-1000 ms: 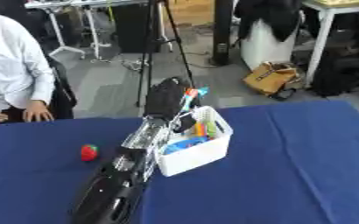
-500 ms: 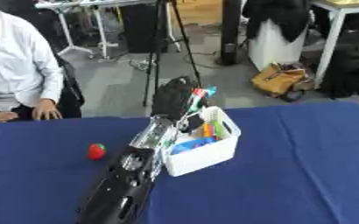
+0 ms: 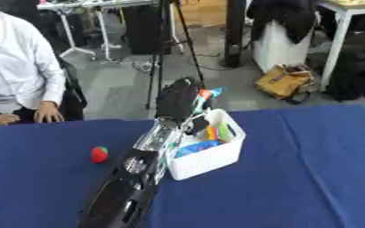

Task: Pick up objects on the table and place them in the box.

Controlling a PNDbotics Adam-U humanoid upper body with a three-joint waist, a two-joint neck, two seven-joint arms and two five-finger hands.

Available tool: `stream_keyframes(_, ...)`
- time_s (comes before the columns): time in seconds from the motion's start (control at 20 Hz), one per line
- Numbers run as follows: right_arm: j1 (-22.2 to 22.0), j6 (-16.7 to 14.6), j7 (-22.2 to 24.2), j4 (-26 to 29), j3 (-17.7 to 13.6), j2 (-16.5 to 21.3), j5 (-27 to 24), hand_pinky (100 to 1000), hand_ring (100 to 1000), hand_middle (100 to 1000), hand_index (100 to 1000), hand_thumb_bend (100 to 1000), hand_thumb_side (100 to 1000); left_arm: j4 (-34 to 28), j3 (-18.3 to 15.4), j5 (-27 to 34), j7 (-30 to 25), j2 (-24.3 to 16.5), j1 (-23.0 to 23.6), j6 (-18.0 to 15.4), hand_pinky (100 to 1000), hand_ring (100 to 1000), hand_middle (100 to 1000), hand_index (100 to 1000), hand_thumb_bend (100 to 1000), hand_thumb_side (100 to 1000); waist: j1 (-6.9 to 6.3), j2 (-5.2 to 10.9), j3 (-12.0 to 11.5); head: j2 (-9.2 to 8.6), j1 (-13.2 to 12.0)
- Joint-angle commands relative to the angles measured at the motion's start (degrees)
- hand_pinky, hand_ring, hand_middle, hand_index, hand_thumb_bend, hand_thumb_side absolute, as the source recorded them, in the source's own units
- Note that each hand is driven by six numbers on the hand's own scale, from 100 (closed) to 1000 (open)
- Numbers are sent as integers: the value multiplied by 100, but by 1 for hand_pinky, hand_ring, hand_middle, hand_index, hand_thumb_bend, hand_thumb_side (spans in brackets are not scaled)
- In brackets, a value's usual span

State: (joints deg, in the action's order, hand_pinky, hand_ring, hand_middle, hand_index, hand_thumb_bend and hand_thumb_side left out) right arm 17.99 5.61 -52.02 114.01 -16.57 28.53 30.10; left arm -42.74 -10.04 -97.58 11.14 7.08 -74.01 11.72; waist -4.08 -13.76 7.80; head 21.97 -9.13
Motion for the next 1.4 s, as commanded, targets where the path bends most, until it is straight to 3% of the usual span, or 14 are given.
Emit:
stream_keyframes(0.05,53,-18,5,58,-56,121,-32,827,835,625,707,100,668,-32,34,-225,61,-31,-152,6,127,492,553,653,100,373,53,131,19,15,-19)
stream_keyframes(0.35,59,-14,5,58,-51,120,-28,827,835,625,706,100,666,-39,9,-356,-42,7,-154,-2,149,508,550,659,100,361,48,132,19,14,-16)
stream_keyframes(0.45,57,-11,5,58,-53,120,-28,826,834,624,706,100,665,-13,10,-356,-168,8,-153,15,234,579,590,714,100,306,50,134,10,17,-19)
stream_keyframes(0.5,58,-11,5,58,-55,122,-27,826,834,624,706,100,665,-4,17,-364,-239,5,-156,22,234,579,590,714,100,306,50,137,8,26,-24)
stream_keyframes(0.75,56,-23,5,58,-64,130,-28,826,834,624,705,100,663,-25,40,-536,-458,1,-170,144,438,707,715,801,100,275,52,146,16,27,-41)
stream_keyframes(0.85,50,-24,5,58,-64,129,-26,826,834,624,705,100,666,-31,47,-609,-553,5,-172,166,597,767,784,828,100,264,53,147,18,35,-41)
stream_keyframes(0.9,50,-24,5,58,-64,129,-26,826,834,624,705,100,666,-38,46,-644,-593,6,-171,178,597,767,784,828,100,264,53,148,21,35,-38)
stream_keyframes(0.95,49,-24,5,58,-64,128,-26,826,834,624,704,100,665,-47,46,-673,-623,8,-170,185,689,808,835,857,100,259,54,149,23,35,-37)
stream_keyframes(1.05,44,-23,5,58,-67,126,-26,825,834,624,704,100,664,-55,44,-707,-682,12,-166,174,767,843,881,900,100,251,53,151,32,32,-35)
stream_keyframes(1.15,41,-21,5,58,-70,126,-24,825,834,624,704,100,664,-44,57,-736,-774,15,-164,138,899,918,985,1000,100,245,54,155,35,40,-34)
stream_keyframes(1.2,40,-21,5,58,-71,127,-24,825,834,624,704,100,664,-29,67,-746,-843,19,-162,107,985,974,1000,1000,100,244,55,157,36,42,-31)
stream_keyframes(1.4,41,-24,5,58,-75,130,-27,825,834,624,703,100,663,-11,95,-753,-1231,35,-172,-44,1000,1000,1000,1000,100,283,58,163,43,35,-30)
